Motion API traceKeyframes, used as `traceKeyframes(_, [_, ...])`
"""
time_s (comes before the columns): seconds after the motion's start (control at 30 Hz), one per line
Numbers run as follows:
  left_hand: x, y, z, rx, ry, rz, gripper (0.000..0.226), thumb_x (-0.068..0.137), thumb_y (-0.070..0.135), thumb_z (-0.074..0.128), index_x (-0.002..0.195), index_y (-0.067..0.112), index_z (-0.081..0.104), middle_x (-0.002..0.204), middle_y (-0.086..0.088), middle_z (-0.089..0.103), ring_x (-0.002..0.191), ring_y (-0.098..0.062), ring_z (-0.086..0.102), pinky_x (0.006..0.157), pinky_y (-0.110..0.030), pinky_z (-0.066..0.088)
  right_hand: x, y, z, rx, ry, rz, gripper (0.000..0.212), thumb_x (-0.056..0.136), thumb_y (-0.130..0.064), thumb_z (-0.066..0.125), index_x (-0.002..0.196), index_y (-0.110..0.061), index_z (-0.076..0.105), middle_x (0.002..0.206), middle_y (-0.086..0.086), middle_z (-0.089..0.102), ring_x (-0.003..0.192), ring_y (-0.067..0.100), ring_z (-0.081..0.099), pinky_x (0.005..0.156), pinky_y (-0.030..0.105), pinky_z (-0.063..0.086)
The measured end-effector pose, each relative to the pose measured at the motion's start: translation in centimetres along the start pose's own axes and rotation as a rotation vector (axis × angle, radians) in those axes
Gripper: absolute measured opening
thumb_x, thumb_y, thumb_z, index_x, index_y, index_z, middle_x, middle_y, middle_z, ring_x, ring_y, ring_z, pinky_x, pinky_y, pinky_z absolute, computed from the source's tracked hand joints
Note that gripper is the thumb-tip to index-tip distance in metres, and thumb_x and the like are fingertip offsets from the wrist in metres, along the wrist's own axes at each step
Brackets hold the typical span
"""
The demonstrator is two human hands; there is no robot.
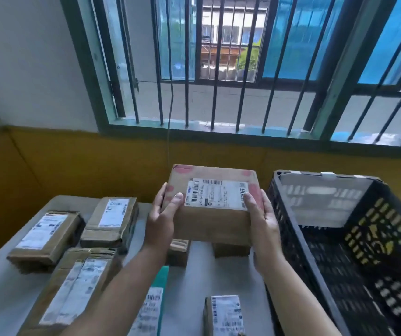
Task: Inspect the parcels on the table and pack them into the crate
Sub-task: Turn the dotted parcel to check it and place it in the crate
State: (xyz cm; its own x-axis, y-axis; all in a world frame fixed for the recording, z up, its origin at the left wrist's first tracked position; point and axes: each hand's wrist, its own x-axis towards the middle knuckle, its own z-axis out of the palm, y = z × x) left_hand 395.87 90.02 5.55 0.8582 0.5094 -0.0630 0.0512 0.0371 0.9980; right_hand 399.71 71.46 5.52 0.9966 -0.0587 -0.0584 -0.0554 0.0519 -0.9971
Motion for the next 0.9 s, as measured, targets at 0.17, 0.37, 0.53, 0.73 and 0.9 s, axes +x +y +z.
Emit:
traceKeyframes(0.17, [0.6,-0.3,-0.4,-0.075,-0.040,-0.057,0.051,0.094,0.056,0.056,0.140,0.038,0.046,0.126,0.003,0.066,0.108,-0.015,0.065,0.082,-0.036,0.054,0.9,0.4,-0.5,0.044,-0.035,0.041,0.067,0.087,-0.043,0.075,0.148,-0.039,0.047,0.133,-0.009,0.061,0.116,0.011,0.061,0.103,0.038,0.050])
traceKeyframes(0.37, [1.3,0.2,-0.5,-0.121,-0.315,-0.214,0.067,0.082,0.062,0.066,0.139,0.033,0.049,0.117,-0.003,0.074,0.105,-0.021,0.072,0.083,-0.042,0.061,1.0,-0.3,-1.0,0.093,0.010,0.001,0.077,0.067,-0.050,0.075,0.140,-0.043,0.055,0.120,-0.016,0.068,0.108,0.007,0.066,0.087,0.028,0.053])
traceKeyframes(0.53, [2.2,0.0,-0.6,-0.142,-0.385,-0.247,0.070,0.073,0.053,0.076,0.136,0.032,0.053,0.109,0.000,0.078,0.098,-0.018,0.074,0.065,-0.030,0.059,1.9,-0.1,-0.7,0.074,0.019,-0.026,0.077,0.067,-0.052,0.074,0.141,-0.043,0.054,0.122,-0.015,0.067,0.109,0.008,0.066,0.084,0.028,0.054])
traceKeyframes(0.73, [3.5,-0.3,-1.0,-0.124,-0.357,-0.155,0.069,0.076,0.047,0.074,0.138,0.031,0.050,0.109,-0.002,0.077,0.106,-0.021,0.070,0.082,-0.035,0.055,2.7,0.6,-0.8,-0.012,-0.097,0.051,0.067,0.081,-0.057,0.073,0.141,-0.034,0.055,0.123,-0.002,0.072,0.114,0.020,0.068,0.104,0.049,0.052])
traceKeyframes(0.9, [4.6,-0.7,-1.5,-0.063,-0.390,-0.139,0.042,0.096,0.033,0.062,0.135,0.031,0.048,0.106,-0.001,0.077,0.096,-0.014,0.074,0.070,-0.023,0.058,3.4,0.6,-0.1,-0.101,-0.082,0.032,0.041,0.092,-0.046,0.069,0.129,-0.032,0.062,0.114,-0.006,0.075,0.109,0.016,0.070,0.096,0.042,0.057])
